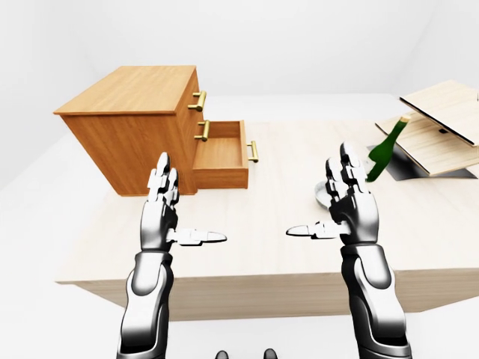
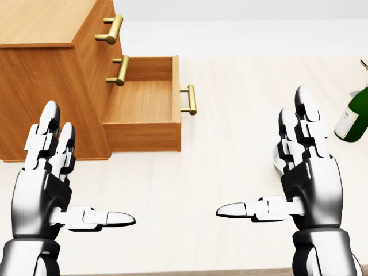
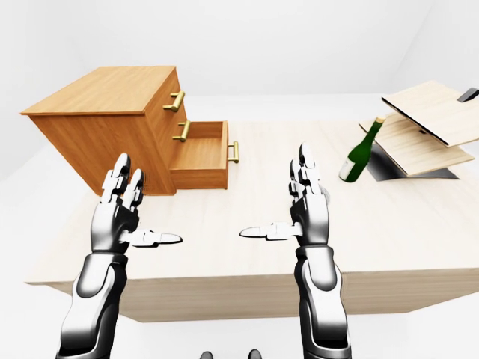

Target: Put the bowl on top of the cabinet.

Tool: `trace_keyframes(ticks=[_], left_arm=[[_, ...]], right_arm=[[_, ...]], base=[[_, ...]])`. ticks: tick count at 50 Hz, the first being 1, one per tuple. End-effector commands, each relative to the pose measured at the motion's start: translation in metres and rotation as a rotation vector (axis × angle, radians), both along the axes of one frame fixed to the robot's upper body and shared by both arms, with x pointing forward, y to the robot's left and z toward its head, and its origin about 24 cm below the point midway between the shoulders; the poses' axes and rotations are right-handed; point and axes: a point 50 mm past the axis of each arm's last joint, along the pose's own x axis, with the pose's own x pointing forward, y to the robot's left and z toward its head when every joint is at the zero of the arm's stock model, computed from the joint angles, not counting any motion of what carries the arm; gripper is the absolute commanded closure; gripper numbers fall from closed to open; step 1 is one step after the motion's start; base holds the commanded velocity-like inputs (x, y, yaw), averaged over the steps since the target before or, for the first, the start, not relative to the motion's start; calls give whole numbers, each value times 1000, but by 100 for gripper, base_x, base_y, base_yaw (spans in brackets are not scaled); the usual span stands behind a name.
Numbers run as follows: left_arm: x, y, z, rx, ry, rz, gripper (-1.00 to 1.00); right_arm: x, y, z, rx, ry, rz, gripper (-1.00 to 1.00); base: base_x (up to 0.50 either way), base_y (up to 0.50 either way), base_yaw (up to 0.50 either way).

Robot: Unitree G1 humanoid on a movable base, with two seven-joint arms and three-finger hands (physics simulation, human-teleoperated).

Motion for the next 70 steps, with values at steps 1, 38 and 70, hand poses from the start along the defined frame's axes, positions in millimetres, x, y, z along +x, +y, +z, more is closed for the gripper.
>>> trace_keyframes(ticks=[1, 38, 70], left_arm=[[-1, 0, 2, 0, -10, -1, -100], [-2, -1, 4, 0, -19, -2, -100], [-30, -4, 69, -19, -330, -21, -100]], right_arm=[[0, 0, -1, 0, 2, 0, -100], [1, 4, -3, -20, 15, 16, -100], [-2, 4, 1, -10, -7, 20, -100]], base=[[5, 50, 0], [1, 15, 0], [21, 0, 0]])
